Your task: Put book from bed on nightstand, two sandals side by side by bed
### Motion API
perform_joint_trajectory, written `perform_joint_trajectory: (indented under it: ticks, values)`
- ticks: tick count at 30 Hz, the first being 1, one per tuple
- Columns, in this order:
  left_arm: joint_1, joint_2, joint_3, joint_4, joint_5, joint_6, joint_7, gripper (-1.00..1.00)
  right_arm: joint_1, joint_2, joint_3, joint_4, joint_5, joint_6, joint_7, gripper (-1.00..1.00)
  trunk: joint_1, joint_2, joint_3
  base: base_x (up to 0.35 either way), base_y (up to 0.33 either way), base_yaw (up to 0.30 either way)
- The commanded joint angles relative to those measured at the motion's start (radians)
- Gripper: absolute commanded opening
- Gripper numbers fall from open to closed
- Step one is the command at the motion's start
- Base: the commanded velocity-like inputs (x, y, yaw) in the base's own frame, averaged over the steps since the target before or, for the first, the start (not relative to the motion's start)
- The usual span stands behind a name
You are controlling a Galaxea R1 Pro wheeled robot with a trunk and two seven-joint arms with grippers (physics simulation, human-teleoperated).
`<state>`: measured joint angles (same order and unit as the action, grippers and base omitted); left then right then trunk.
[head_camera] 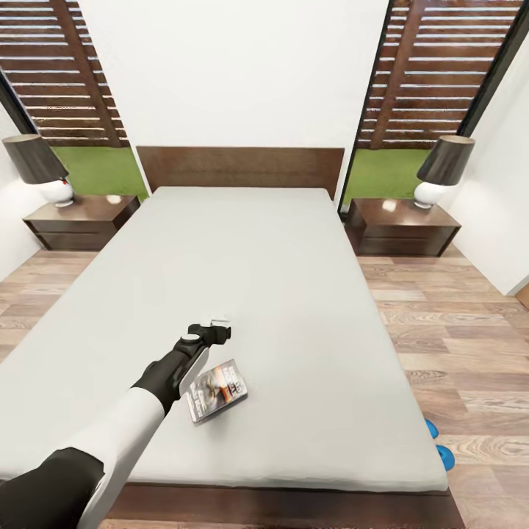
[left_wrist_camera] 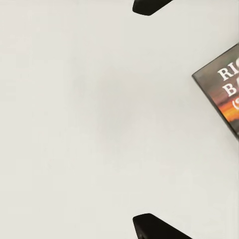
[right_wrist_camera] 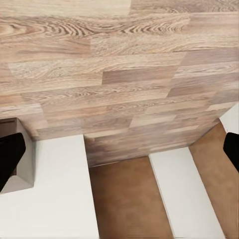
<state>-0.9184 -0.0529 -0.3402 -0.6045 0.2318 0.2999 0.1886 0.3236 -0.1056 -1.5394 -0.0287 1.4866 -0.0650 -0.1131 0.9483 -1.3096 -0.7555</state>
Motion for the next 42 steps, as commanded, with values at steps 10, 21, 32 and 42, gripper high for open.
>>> perform_joint_trajectory:
  ticks: [10,21,32,42]
  values:
    - [-0.001,0.001,-0.006,-0.001,0.01,0.004,0.009,1.0,0.0,-0.001,-0.007,0.001,0.01,0.054,-0.003,1.0,0.0,0.0,-0.017,0.0,0.0,0.0]
    - [0.0,0.001,-0.006,-0.001,0.009,0.004,0.011,1.0,0.0,0.0,-0.007,0.002,0.011,0.063,-0.003,1.0,0.0,0.0,-0.035,0.0,0.0,0.0]
    - [0.0,0.001,-0.006,-0.001,0.009,0.004,0.011,1.0,0.0,0.0,-0.007,0.003,0.011,0.063,-0.003,1.0,0.0,0.0,-0.053,0.0,0.0,0.0]
    - [0.0,0.001,-0.007,-0.002,0.009,0.004,0.011,1.0,0.0,0.0,-0.007,0.003,0.011,0.064,-0.003,1.0,0.0,0.0,-0.07,0.0,0.0,0.0]
